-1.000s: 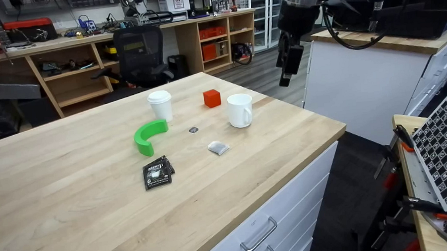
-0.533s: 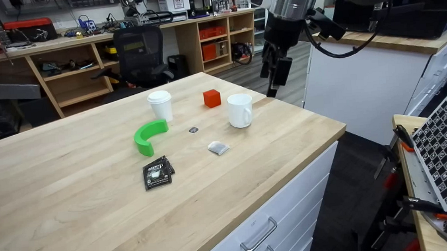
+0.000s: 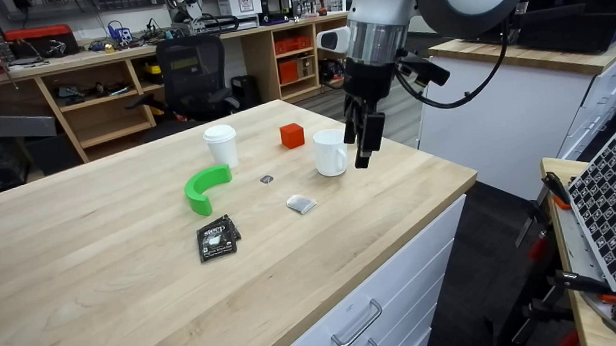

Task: Pick the teabag and put it in the cup

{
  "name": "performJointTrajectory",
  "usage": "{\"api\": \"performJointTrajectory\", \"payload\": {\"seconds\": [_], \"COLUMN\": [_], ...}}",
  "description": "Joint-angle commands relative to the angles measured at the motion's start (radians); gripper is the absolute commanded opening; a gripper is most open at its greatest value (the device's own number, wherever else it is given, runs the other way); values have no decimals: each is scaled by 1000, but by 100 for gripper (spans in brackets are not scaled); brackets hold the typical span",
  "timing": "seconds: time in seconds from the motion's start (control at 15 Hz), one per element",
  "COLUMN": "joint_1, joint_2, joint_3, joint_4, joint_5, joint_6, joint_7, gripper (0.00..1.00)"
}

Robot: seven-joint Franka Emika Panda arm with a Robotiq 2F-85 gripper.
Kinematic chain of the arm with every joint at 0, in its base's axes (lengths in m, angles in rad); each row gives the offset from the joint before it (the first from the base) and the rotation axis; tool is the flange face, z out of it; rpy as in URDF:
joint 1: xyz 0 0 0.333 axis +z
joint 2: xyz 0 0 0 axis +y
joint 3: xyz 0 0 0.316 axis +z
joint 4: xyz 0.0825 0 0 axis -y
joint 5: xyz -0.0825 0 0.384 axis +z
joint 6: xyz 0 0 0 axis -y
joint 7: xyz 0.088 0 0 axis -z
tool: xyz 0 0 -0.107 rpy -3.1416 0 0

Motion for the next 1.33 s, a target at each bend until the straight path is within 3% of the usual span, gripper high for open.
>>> {"api": "performJointTrajectory", "payload": {"seconds": [0.0,0.47,1.27], "joint_1": [0,-4,11], "joint_2": [93,230,304], "joint_3": [12,16,30], "joint_4": [69,212,285], "joint_5": [7,-83,-192], "joint_6": [-5,-33,-173], "joint_7": [-28,-5,-20], "gripper": [100,100,100]}}
